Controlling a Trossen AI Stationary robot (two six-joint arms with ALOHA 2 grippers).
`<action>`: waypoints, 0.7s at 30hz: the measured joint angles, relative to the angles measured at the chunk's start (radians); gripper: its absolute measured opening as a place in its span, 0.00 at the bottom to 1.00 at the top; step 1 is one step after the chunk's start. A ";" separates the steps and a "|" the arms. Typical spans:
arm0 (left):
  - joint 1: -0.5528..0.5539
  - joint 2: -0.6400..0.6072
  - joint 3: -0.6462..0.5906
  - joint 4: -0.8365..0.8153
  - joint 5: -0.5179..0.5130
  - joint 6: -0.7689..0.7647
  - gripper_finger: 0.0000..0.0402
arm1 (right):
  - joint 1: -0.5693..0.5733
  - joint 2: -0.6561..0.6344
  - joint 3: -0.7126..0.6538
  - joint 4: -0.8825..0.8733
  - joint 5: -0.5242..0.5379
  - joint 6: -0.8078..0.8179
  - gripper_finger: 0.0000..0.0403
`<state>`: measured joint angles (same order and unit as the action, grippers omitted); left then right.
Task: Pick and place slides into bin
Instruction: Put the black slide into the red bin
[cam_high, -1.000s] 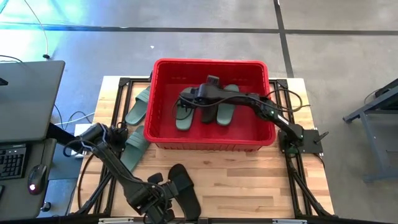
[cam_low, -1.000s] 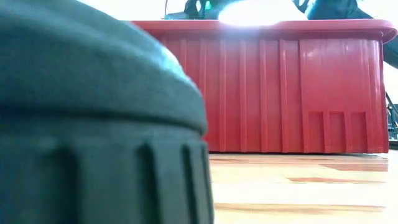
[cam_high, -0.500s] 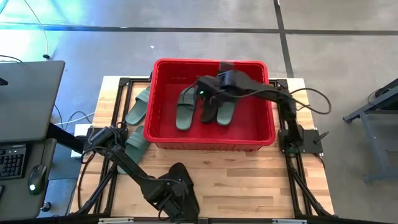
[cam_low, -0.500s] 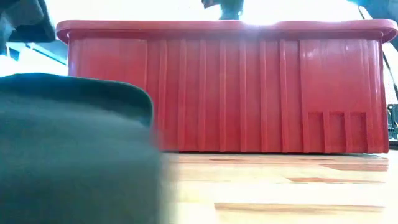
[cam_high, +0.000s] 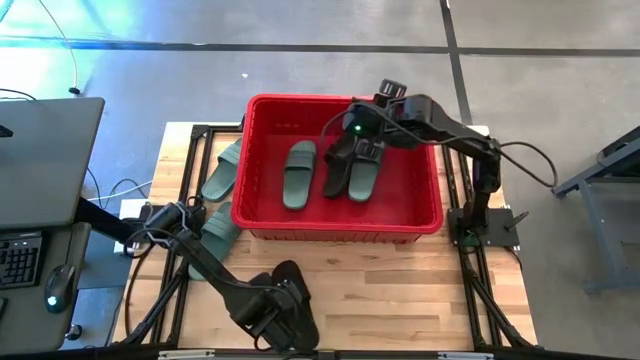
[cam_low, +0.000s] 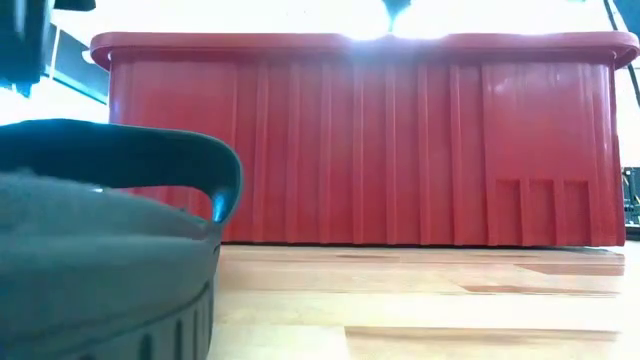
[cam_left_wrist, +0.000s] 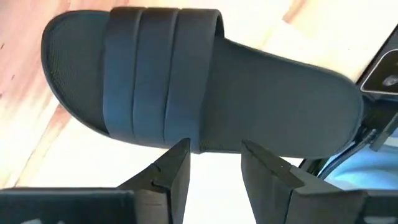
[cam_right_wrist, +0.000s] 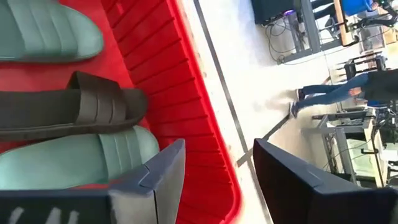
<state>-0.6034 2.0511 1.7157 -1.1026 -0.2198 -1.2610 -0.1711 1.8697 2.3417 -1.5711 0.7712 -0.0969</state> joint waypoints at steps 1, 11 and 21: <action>0.002 0.000 0.000 0.002 -0.001 0.000 0.32 | 0.000 -0.001 0.000 0.000 -0.011 -0.001 0.45; 0.031 0.079 0.018 0.015 0.047 0.035 0.32 | -0.002 0.000 -0.001 0.000 -0.118 -0.069 0.45; 0.063 0.097 0.095 -0.213 0.016 -0.004 0.31 | -0.037 0.000 -0.001 0.000 -0.140 -0.087 0.45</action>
<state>-0.5404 2.1483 1.8104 -1.3152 -0.2033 -1.2649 -0.2081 1.8698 2.3409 -1.5707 0.6315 -0.1841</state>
